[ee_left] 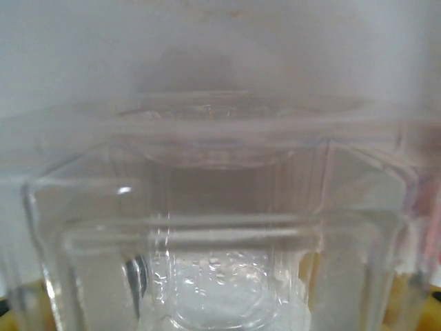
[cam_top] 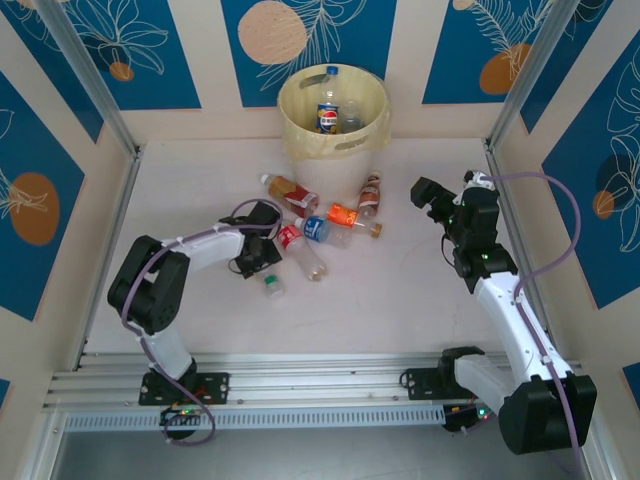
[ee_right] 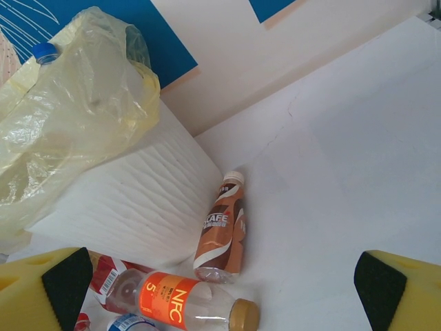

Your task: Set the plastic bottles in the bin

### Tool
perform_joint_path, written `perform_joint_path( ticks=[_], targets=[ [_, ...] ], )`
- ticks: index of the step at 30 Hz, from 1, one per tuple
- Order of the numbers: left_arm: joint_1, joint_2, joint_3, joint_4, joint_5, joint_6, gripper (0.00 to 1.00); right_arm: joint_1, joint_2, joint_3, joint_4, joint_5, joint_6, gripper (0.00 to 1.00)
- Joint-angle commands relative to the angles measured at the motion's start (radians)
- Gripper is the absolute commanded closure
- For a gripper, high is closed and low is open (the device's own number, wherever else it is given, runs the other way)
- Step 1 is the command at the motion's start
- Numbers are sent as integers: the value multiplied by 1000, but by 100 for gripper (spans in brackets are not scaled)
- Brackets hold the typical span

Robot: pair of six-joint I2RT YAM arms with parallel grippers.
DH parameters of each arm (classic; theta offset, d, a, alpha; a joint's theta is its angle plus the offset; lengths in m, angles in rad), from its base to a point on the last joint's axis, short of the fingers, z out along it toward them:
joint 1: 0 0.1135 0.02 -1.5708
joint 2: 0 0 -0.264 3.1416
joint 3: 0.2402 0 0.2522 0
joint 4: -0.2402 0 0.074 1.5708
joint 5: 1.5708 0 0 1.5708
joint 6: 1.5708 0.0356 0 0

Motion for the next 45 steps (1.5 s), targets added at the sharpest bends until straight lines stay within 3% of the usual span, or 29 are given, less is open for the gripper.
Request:
perform_joint_path(
  ticks=[1,13,18,19,25,28,36,42,45],
  targets=[
    [3,-27,-21,144,-33,81,45,-5,-9,-9,7,19,-12,0],
    [10,-133,-56,173,-66,210,72,-7,-10,-14,7,21,-7,0],
    [11,-187,-65,188,-99,230,99,-8,-17,-24,39,-16,-20,0],
    [13,-200,-66,194,-105,239,100,-8,-20,-30,53,-29,-23,0],
    [12,-289,-79,320,-111,332,100,-7,-42,-55,127,-108,-31,0],
    [12,-341,-107,477,-41,420,100,-7,-44,-55,135,-139,-40,0],
    [12,-431,-90,694,-51,530,100,-5,-50,-53,152,-180,-43,1],
    [11,-441,-63,932,40,601,100,-2,-50,-51,153,-181,-32,0],
    [12,-411,-4,968,61,621,100,-1,-54,-47,140,-183,-31,0]
  ],
)
